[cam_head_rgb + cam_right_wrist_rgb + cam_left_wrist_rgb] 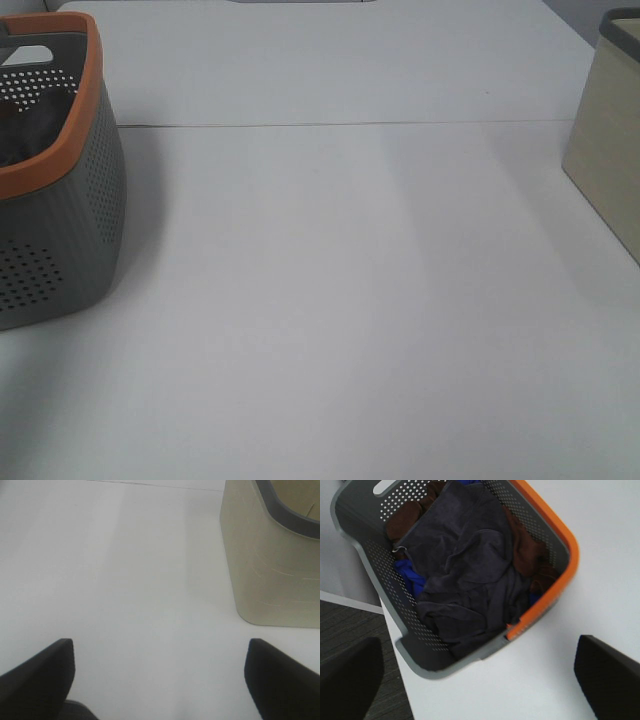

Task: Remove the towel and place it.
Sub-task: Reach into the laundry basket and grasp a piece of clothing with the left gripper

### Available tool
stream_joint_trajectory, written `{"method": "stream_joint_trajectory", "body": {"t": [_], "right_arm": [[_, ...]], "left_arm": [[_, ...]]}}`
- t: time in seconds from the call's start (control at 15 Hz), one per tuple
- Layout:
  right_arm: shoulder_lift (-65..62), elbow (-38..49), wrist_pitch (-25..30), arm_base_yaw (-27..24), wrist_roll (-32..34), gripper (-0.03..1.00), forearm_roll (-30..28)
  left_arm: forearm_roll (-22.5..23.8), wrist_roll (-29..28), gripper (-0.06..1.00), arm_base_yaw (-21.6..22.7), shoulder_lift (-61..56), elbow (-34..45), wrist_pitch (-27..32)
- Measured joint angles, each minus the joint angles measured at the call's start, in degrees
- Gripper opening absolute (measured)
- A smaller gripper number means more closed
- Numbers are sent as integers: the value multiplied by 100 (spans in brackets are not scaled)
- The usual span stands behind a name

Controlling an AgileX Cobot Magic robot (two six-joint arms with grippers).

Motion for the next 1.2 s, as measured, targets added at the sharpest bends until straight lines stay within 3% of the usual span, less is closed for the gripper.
{"method": "stream_joint_trajectory", "body": {"t": [0.27, 0.33, 0.53, 0.87, 1.2], "right_arm": [[0, 0, 0, 0, 0, 82, 0], [0, 0, 0, 0, 0, 82, 0], [0, 0, 0, 0, 0, 82, 0], [0, 0, 0, 0, 0, 82, 0], [0, 0, 0, 0, 0, 82, 0]], "left_arm": [[819, 688, 98, 0, 2229, -1450, -11], [940, 1467, 98, 0, 3140, -1782, -17], [1003, 2464, 98, 0, 4120, -1822, -80], [1129, 2636, 98, 0, 5197, -1839, -1415], [1129, 2647, 97, 0, 5798, -1839, -1633]]}}
